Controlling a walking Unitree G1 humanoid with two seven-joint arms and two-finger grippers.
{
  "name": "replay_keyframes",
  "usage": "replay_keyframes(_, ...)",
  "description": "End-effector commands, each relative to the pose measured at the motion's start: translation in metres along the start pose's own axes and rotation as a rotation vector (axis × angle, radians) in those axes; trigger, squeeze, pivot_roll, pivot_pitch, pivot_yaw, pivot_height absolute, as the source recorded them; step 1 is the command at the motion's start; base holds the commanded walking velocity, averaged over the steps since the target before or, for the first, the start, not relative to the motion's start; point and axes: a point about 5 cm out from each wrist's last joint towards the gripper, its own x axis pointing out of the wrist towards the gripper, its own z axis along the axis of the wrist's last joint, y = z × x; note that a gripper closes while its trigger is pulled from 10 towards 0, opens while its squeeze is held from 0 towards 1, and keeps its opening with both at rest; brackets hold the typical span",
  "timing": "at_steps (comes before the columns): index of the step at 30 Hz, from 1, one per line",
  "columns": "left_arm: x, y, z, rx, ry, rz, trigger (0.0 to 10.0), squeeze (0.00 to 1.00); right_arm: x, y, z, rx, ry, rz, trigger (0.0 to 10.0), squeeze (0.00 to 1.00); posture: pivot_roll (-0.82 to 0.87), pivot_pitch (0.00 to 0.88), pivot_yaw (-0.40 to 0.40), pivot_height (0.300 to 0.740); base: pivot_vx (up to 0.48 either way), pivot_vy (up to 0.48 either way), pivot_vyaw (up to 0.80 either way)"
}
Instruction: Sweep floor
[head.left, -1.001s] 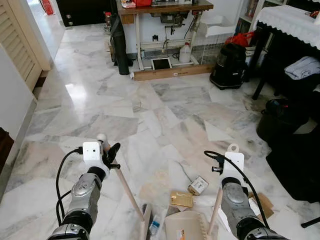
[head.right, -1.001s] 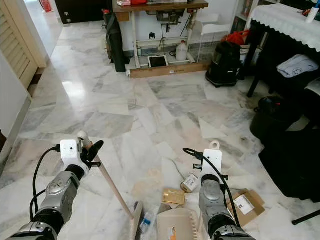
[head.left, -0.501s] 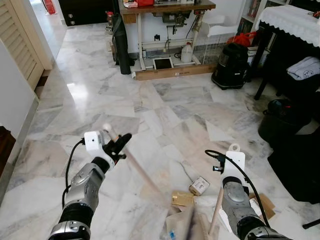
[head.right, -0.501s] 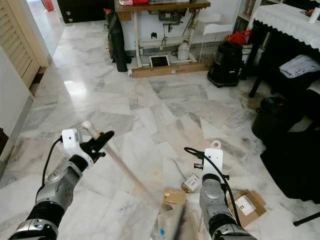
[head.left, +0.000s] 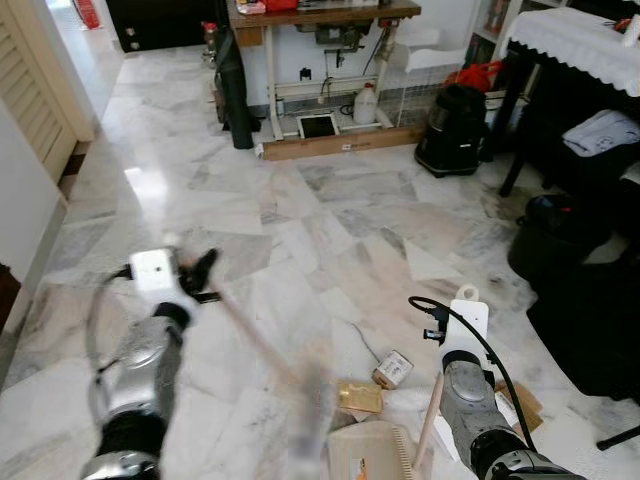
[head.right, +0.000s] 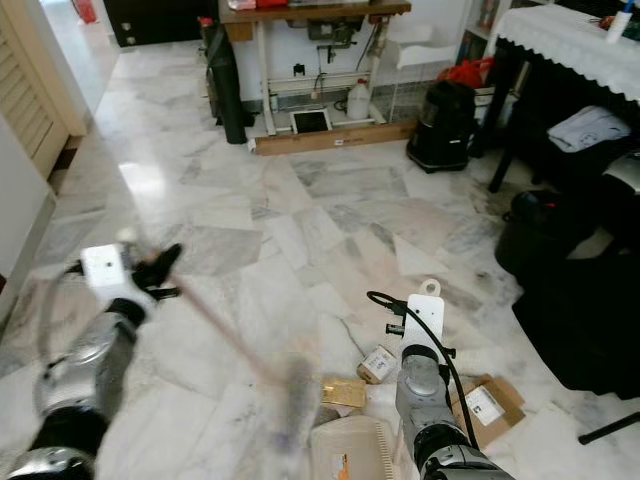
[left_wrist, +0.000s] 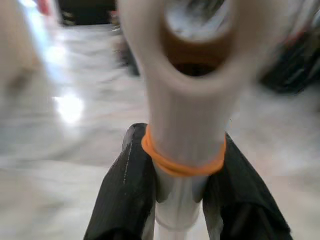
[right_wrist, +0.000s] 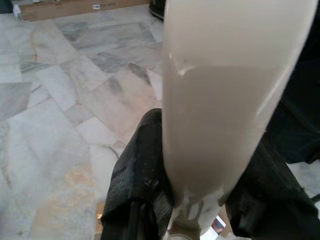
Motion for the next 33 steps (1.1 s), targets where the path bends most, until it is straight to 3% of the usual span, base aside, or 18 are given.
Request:
replay_keyframes(1,-0.002,-0.004,0.002,0.073,-0.006,-0.032,10.0,0.00,-0.001,-0.001,-0.006,-0.017,0.040,-0.005,10.0,0.00,0.11,0.000,0.003,0.740,0.000,0.000,0.00)
replay_keyframes(5,-0.009,-0.008,-0.016,0.207,0.122,-0.086,10.0,0.00,-0.001,0.000,-0.006,-0.019,0.042,0.000,10.0,0.00,0.12,0.000,0.001,0.740,0.000,0.000,0.00)
replay_keyframes(10,-0.012,-0.015,-0.031,0.227,0.237,-0.157,10.0,0.00,-0.001,0.003,-0.006,-0.026,0.051,0.028,10.0,0.00,0.13,0.000,-0.003,0.740,0.000,0.000,0.00)
replay_keyframes(15,-0.008,-0.018,-0.030,0.174,0.239,-0.131,10.0,0.00,0.000,0.003,-0.004,-0.029,0.048,0.038,10.0,0.00,0.12,0.000,0.004,0.740,0.000,0.000,0.00)
replay_keyframes(25,-0.003,-0.021,-0.018,-0.035,0.141,-0.052,10.0,0.00,0.001,0.000,-0.004,-0.031,0.051,0.030,10.0,0.00,0.12,0.000,0.004,0.740,0.000,0.000,0.00)
replay_keyframes(33,-0.004,-0.023,-0.016,-0.078,0.096,-0.034,10.0,0.00,0.002,0.000,-0.001,-0.031,0.042,0.037,10.0,0.00,0.12,0.000,0.001,0.740,0.000,0.000,0.00)
